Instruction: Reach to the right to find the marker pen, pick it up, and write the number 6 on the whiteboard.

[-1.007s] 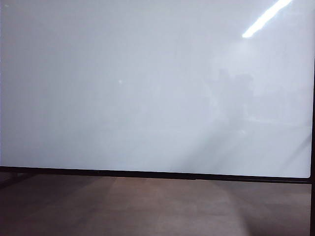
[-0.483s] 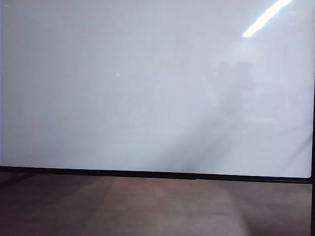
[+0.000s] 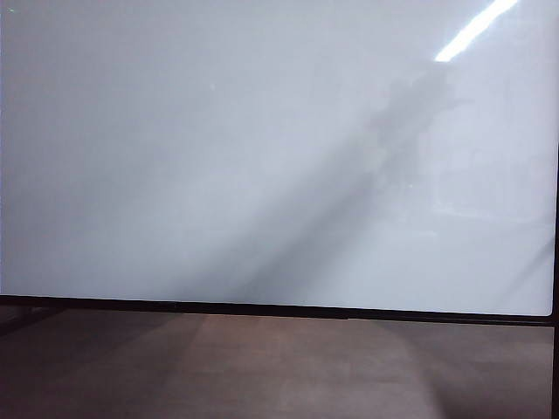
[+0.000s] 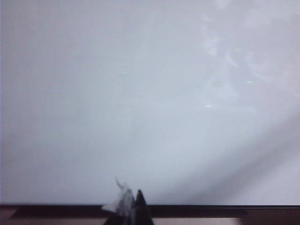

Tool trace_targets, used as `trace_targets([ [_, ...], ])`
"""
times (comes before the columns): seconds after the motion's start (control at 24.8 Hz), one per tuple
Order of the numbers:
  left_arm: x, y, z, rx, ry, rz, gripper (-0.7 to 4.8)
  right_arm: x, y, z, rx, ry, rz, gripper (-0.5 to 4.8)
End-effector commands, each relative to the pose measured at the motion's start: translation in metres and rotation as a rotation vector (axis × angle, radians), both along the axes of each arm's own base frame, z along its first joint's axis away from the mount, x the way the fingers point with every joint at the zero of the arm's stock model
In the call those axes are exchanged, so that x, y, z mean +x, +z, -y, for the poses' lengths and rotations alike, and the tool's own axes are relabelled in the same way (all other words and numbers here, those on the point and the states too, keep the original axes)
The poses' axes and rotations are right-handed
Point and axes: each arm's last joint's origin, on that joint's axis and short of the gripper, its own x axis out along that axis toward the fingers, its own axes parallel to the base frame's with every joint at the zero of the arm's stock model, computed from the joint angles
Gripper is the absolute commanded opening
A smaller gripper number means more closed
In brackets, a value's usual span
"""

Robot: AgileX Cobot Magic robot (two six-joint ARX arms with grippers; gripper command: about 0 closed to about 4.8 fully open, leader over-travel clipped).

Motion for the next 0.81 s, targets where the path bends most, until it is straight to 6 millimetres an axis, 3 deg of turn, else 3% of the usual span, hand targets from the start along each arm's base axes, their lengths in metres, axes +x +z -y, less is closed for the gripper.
trace_targets([
  [0.04, 0.012, 0.021, 0.008, 0.006, -0.102, -0.002, -0.05, 0.014, 0.017, 0.001, -0.001, -0.004, 0.050, -0.02],
  [0.24, 0.030, 0.044, 0.028, 0.012, -0.241, -0.020, -0.05, 0.039, 0.023, 0.001, -0.002, -0.003, 0.067, -0.01],
  [0.52, 0.048, 0.068, 0.068, 0.020, -0.442, -0.048, -0.05, 0.068, 0.015, 0.005, -0.001, -0.021, 0.031, -0.01],
  [0.81, 0.062, 0.075, 0.102, 0.047, -0.563, -0.132, -0.05, 0.094, -0.002, 0.033, -0.006, -0.133, -0.065, -0.01],
])
